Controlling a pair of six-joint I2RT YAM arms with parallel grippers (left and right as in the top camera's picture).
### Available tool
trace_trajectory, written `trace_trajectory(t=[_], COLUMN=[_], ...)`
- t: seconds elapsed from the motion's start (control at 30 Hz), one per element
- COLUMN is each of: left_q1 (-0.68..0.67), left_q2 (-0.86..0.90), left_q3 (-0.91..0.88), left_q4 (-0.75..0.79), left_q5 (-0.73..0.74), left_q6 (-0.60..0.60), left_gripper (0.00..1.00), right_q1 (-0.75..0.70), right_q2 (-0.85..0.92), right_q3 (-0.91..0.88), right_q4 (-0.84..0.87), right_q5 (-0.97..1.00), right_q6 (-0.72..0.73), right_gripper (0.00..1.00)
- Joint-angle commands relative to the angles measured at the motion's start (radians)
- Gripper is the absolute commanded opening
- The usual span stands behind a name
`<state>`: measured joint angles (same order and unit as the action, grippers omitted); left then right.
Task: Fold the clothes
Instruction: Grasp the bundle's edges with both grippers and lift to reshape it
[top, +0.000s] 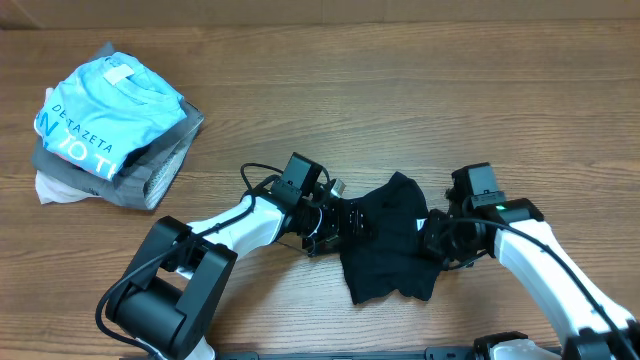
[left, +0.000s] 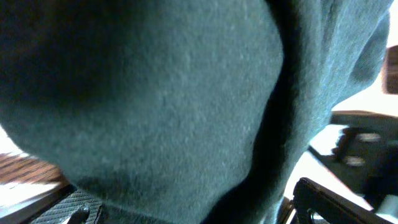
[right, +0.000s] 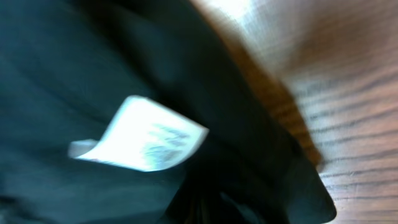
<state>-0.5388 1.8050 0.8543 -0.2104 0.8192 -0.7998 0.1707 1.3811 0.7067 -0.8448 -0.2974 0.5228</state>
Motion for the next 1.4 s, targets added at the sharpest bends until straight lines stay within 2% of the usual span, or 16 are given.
trace_trajectory(t=[0.0, 0.07, 0.13, 0.3, 0.37, 0.4, 0.5, 0.57, 0.6, 0.63, 0.67, 0.8, 0.93, 1.03, 1.27, 1.37], left_q1=[-0.020, -0.020, -0.025, -0.048, -0.057, -0.058, -0.056, -0.053, -0.050, -0.047, -0.043, -0.014, 0.043, 0.046, -0.039, -0.046], left_q2=[0.035, 0.035, 0.035, 0.037, 0.037, 0.037, 0.037, 0.037, 0.037, 0.037, 0.037, 0.037, 0.037, 0.037, 0.037, 0.037], left_q3=[-0.017, -0.017, -0.017, -0.017, -0.017, -0.017, -0.016, -0.016, -0.016, -0.016, -0.016, -0.016, -0.016, -0.016, -0.016, -0.016], left_q4=[0.062, 0.116, 0.146, 0.132, 0.134, 0.137, 0.177, 0.196, 0.192, 0.175, 0.142, -0.055, -0.129, -0.094, 0.059, 0.088], left_q5=[-0.058, -0.076, -0.095, -0.114, -0.125, -0.138, -0.159, -0.143, -0.124, -0.098, -0.074, -0.041, -0.042, -0.045, -0.108, -0.132], left_q6=[-0.097, -0.124, -0.133, -0.127, -0.113, -0.101, 0.011, 0.035, 0.036, 0.036, 0.028, 0.030, 0.118, 0.176, 0.135, 0.096], left_gripper=[1.00, 0.99, 0.91, 0.61, 0.52, 0.48, 0.44, 0.55, 0.67, 0.75, 1.00, 1.00, 1.00, 1.00, 1.00, 0.92], right_q1=[-0.003, -0.003, -0.003, -0.003, -0.003, -0.003, -0.003, -0.003, -0.003, -0.003, -0.003, -0.003, -0.003, -0.003, -0.003, -0.003], right_q2=[0.051, 0.066, 0.068, 0.068, 0.068, 0.068, 0.068, 0.068, 0.068, 0.068, 0.068, 0.068, 0.068, 0.068, 0.068, 0.068], right_q3=[-0.016, -0.016, -0.016, -0.016, -0.016, -0.016, -0.016, -0.016, -0.016, -0.016, -0.016, -0.016, -0.016, -0.016, -0.016, -0.016], right_q4=[0.010, 0.015, 0.016, 0.022, 0.023, 0.023, 0.022, 0.021, 0.021, 0.022, 0.023, 0.029, 0.029, 0.032, 0.044, 0.044], right_q5=[-0.037, -0.049, -0.054, -0.060, -0.064, -0.064, -0.064, -0.064, -0.064, -0.064, -0.064, -0.064, -0.064, -0.064, -0.064, -0.064], right_q6=[-0.003, -0.003, -0.003, -0.002, -0.002, -0.002, -0.002, -0.002, -0.002, -0.002, -0.002, -0.002, -0.002, -0.002, -0.002, -0.002], right_gripper=[0.04, 0.04, 0.04, 0.04, 0.04, 0.04, 0.04, 0.04, 0.04, 0.04, 0.04, 0.04, 0.04, 0.04, 0.04, 0.04])
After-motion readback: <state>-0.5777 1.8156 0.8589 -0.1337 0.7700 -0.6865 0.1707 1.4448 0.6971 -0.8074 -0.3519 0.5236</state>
